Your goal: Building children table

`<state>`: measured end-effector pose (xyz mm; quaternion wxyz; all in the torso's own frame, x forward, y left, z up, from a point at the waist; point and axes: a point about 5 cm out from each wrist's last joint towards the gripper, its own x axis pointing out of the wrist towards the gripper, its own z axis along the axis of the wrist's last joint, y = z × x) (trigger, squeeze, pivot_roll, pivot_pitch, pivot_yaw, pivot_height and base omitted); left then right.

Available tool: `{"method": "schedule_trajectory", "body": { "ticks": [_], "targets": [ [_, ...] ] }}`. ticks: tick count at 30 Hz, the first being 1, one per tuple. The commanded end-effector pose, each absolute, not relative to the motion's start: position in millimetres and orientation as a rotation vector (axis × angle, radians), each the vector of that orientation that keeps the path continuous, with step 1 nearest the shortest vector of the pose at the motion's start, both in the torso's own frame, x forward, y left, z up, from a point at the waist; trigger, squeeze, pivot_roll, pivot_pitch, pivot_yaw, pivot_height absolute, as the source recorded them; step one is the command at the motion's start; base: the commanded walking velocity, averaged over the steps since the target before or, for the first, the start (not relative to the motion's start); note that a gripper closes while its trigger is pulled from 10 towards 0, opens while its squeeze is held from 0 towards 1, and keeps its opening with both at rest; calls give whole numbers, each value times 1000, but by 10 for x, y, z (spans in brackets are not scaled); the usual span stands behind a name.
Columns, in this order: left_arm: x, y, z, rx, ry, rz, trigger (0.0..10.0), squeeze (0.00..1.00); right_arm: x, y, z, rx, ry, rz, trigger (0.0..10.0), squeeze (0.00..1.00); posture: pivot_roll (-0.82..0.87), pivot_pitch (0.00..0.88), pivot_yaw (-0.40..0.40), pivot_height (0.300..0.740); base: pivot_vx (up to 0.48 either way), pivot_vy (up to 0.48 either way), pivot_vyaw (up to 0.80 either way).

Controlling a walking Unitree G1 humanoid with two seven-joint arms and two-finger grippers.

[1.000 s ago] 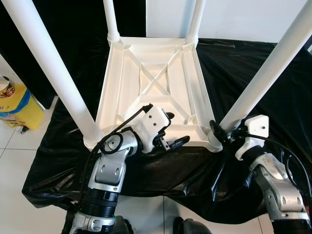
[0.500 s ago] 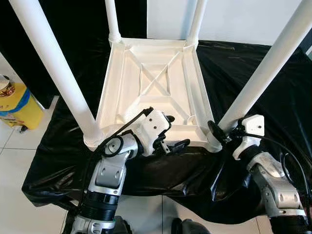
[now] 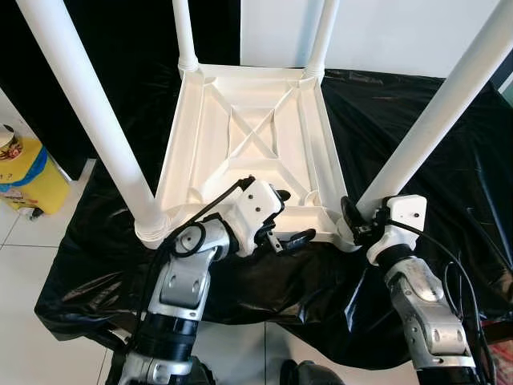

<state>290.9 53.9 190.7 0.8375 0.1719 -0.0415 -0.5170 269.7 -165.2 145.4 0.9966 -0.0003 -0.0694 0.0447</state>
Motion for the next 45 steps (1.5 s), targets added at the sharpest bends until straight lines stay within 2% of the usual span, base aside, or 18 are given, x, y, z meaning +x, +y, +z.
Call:
{"method": "schedule_trajectory", "body": {
  "ticks": [1, 13, 27, 28, 29, 41, 42, 43, 44, 45],
  "targets": [
    [2977, 536, 1983, 332, -145, -917, 10000, 0, 2678, -1705, 1488, -30, -139, -10, 10000, 0, -65, 172, -85, 740, 0, 0, 0],
    [2982, 490, 2048, 341, -152, -984, 10000, 0, 2582, -1592, 1542, -2, -162, -114, 10000, 0, -111, 221, 7, 740, 0, 0, 0],
    [3036, 504, 2093, 364, -160, -987, 10000, 0, 2590, -1554, 1540, 4, -154, -131, 10000, 0, -92, 202, -6, 740, 0, 0, 0],
    [3034, 515, 2093, 364, -160, -982, 10000, 0, 2593, -1537, 1543, 3, -154, -117, 10000, 353, -80, 198, -11, 740, 0, 0, 0],
    [3034, 527, 2088, 365, -157, -977, 10000, 0, 2595, -1517, 1549, 0, -158, -98, 10000, 1000, -69, 193, -11, 740, 0, 0, 0],
    [3017, 598, 2054, 385, -151, -936, 10000, 0, 2676, -1472, 1645, 28, -192, 150, 10000, 1000, -12, 133, -64, 740, 0, 0, 0],
    [3008, 607, 2036, 388, -148, -934, 10000, 0, 2682, -1485, 1664, 23, -195, 186, 10000, 663, -7, 119, -73, 740, 0, 0, 0],
    [3008, 607, 2036, 388, -148, -934, 10000, 0, 2682, -1485, 1664, 23, -195, 186, 10000, 663, -7, 119, -73, 740, 0, 0, 0],
    [2998, 609, 2013, 391, -144, -933, 10000, 0, 2681, -1504, 1676, 14, -197, 228, 10000, 0, -7, 111, -78, 740, 0, 0, 0],
    [2998, 609, 2013, 391, -144, -933, 10000, 0, 2681, -1504, 1676, 14, -197, 228, 10000, 0, -7, 111, -78, 740, 0, 0, 0]
  ]
}}
